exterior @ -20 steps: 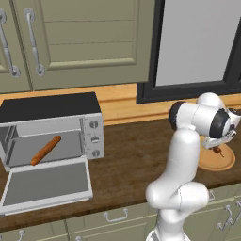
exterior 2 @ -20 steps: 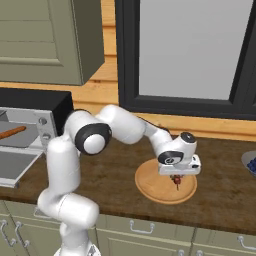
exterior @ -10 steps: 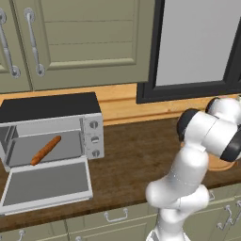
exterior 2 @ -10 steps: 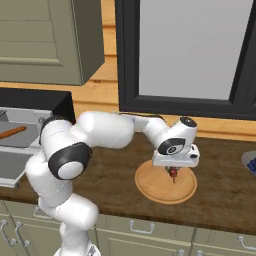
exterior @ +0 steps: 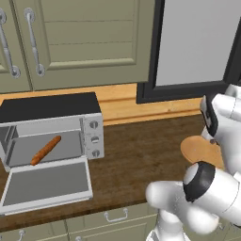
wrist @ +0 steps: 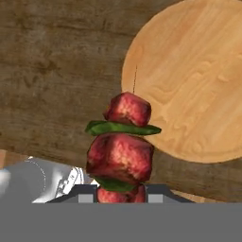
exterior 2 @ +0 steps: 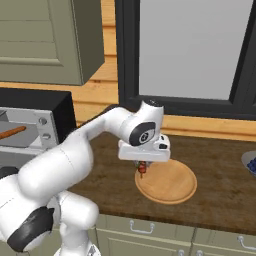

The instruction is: Pick up the kebab skewer and baguette bread, and place them inside the toaster oven. Close the toaster oven door and start by setting the timer.

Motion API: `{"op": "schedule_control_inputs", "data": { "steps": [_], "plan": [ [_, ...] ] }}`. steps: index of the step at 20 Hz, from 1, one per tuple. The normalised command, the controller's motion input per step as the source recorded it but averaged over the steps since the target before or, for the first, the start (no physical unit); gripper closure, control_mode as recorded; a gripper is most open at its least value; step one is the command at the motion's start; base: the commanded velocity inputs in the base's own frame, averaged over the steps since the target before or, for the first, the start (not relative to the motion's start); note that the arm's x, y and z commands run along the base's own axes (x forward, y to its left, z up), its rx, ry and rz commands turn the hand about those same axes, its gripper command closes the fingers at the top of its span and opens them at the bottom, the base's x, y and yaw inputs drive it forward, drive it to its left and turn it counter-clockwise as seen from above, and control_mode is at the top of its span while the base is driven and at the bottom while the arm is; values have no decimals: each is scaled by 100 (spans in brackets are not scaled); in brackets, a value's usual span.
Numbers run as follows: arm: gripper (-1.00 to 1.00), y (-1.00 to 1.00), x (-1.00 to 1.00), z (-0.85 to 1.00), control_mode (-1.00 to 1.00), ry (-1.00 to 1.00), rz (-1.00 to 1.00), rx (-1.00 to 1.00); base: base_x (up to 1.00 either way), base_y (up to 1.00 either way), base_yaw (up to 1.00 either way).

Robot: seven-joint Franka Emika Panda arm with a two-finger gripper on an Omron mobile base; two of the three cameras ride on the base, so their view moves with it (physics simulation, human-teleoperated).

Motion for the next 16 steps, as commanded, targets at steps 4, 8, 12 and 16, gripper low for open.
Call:
{"op": "schedule_control_inputs", "data": {
  "steps": [4,8,12,16],
  "plan": [
    [100,100,-66,66,-100,8,4,0,0,0,0],
    [100,100,-54,57,-100,8,13,0,0,0,0],
    [100,100,-22,29,-100,8,15,-5,0,0,0],
    [100,100,-8,6,-100,4,20,-6,0,0,0]
  ]
}}
